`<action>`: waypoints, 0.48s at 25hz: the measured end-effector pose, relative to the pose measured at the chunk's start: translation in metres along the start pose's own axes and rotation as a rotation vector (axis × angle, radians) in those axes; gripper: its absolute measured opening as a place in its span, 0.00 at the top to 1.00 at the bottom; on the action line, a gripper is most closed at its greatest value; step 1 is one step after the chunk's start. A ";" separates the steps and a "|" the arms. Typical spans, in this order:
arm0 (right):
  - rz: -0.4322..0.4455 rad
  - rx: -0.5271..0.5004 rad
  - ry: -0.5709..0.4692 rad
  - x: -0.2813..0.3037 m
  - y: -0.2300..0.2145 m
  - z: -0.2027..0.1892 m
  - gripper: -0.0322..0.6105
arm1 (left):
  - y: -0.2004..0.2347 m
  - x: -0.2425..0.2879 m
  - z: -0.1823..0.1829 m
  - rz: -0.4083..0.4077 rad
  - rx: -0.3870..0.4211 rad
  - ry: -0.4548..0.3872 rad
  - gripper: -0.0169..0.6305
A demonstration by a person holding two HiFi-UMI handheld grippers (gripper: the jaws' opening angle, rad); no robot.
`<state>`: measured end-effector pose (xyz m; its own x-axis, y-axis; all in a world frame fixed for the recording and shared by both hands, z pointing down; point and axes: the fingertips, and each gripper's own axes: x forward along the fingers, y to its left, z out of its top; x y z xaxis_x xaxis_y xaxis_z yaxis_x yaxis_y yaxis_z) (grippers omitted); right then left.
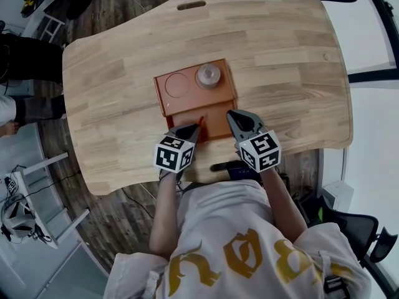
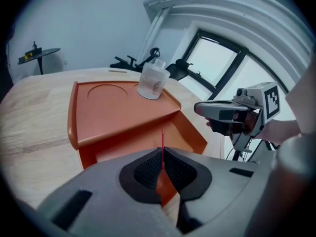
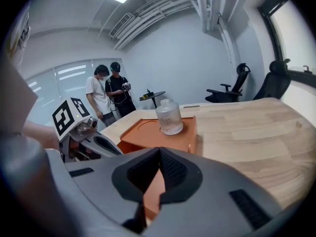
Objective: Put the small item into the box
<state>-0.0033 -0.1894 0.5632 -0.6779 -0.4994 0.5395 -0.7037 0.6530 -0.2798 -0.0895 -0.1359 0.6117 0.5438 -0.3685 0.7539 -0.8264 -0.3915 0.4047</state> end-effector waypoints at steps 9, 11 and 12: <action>-0.011 -0.014 0.029 -0.002 -0.015 -0.002 0.93 | 0.006 0.023 -0.008 0.011 0.000 0.139 0.95; -0.014 -0.011 0.037 -0.002 -0.018 -0.005 0.93 | 0.008 0.027 -0.008 0.004 -0.018 0.165 0.95; -0.014 -0.008 0.039 -0.002 -0.019 -0.007 0.93 | 0.008 0.029 -0.010 0.001 -0.020 0.180 0.95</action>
<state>0.0126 -0.1971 0.5727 -0.6591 -0.4858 0.5741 -0.7112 0.6509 -0.2657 -0.0815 -0.1415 0.6419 0.5097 -0.2108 0.8341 -0.8305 -0.3737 0.4130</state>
